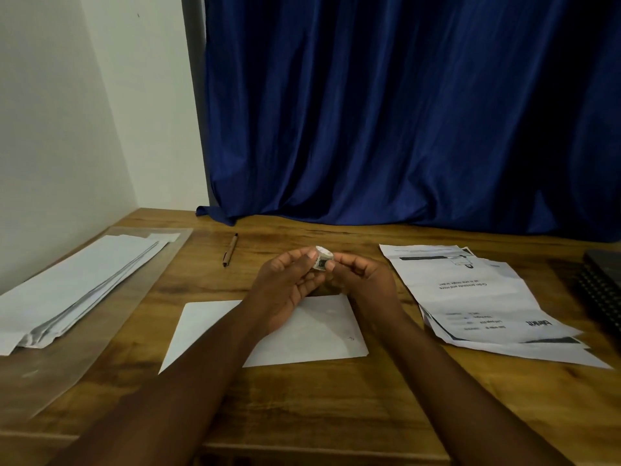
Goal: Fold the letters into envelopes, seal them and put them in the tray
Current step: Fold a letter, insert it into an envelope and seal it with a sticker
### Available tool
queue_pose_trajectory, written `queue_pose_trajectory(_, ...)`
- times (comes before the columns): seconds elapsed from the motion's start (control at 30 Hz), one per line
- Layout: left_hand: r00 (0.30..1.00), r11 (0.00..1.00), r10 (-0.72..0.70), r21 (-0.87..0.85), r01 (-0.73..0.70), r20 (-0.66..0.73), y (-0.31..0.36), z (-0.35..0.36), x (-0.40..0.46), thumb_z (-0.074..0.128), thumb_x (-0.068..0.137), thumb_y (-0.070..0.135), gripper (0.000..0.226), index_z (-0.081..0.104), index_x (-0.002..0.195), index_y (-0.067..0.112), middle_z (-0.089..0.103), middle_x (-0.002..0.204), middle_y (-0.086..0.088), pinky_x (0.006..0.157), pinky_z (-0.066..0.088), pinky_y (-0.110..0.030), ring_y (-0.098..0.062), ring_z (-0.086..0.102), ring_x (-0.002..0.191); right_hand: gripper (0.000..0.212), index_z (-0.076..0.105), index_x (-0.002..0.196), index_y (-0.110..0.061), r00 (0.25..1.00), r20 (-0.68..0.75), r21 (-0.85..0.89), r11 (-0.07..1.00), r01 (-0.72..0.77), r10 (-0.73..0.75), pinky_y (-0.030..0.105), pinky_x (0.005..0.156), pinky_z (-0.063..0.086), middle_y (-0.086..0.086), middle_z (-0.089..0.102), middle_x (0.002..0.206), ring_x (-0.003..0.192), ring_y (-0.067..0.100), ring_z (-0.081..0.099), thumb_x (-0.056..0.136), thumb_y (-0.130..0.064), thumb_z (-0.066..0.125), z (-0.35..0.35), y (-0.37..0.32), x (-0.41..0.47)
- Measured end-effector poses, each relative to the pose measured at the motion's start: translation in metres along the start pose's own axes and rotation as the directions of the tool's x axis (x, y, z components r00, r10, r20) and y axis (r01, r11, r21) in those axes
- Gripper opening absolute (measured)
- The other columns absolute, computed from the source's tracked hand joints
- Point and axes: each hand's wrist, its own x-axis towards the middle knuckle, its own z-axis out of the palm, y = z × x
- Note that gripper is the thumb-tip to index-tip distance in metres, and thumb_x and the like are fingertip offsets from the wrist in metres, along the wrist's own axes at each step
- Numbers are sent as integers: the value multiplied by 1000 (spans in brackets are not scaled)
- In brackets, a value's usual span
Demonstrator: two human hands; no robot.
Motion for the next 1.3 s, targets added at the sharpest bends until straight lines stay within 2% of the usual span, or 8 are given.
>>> queue_pose_trajectory(0.2,1000,1000,-4,-11,4,30,2,3,-2,72,79,8,52,61,129,5,71,124,-16,94,59,-34,-28,70,115,17,76,109,-8,1000,-20,40,999,-1,2,18,66,58,2,80,85,73,7,74,96,-9,67,-3,-5,-2)
queue_pose_trajectory(0.37,999,1000,-3,0,3,40,2,0,-2,65,89,4,42,61,131,3,70,126,-17,92,59,-33,-27,69,117,13,77,104,-5,998,-55,3,1000,-10,10,27,72,63,7,80,91,85,21,77,94,-8,70,-4,-8,-1)
queue_pose_trajectory(0.5,999,1000,-10,15,9,46,0,-1,-2,63,93,3,40,59,132,2,70,125,-18,92,59,-34,-30,68,117,9,77,99,-7,998,-68,-18,1000,-16,15,31,71,63,11,79,87,77,20,75,95,-8,68,-3,-9,-1)
queue_pose_trajectory(0.67,999,999,-2,48,0,42,0,-1,-3,64,93,6,41,58,133,3,71,122,-19,96,58,-38,-33,69,114,9,75,100,-7,997,-73,-34,999,-6,4,34,74,64,9,79,89,83,24,77,95,-9,68,-2,-9,0)
queue_pose_trajectory(0.8,1000,999,20,44,-20,-2,0,-2,-1,63,95,3,38,58,132,2,72,120,-19,94,59,-38,-32,71,111,9,75,100,-6,996,-91,-63,998,19,-24,31,70,64,7,79,87,77,17,76,95,-8,69,0,-10,-2)
queue_pose_trajectory(0.93,997,999,38,36,-35,-61,0,0,-1,69,91,2,42,57,131,0,74,116,-19,91,60,-37,-31,72,108,7,76,96,-12,995,-94,-76,997,33,-40,34,70,64,5,79,85,76,18,75,94,-9,69,2,-10,-2)
queue_pose_trajectory(1.1,993,998,64,14,-63,-99,1,-1,-1,76,81,6,57,55,134,0,72,118,-20,88,62,-35,-30,73,106,11,75,93,-18,992,-94,-124,990,68,-80,25,67,62,-4,78,82,72,9,72,94,-9,70,4,-11,-3)
queue_pose_trajectory(1.3,991,997,73,42,-68,-110,0,-3,0,74,86,5,46,59,130,3,75,112,-16,88,62,-35,-29,74,104,8,74,95,-12,991,-105,-74,994,81,-88,17,61,57,-7,76,75,66,3,70,94,-6,69,4,-11,-4)
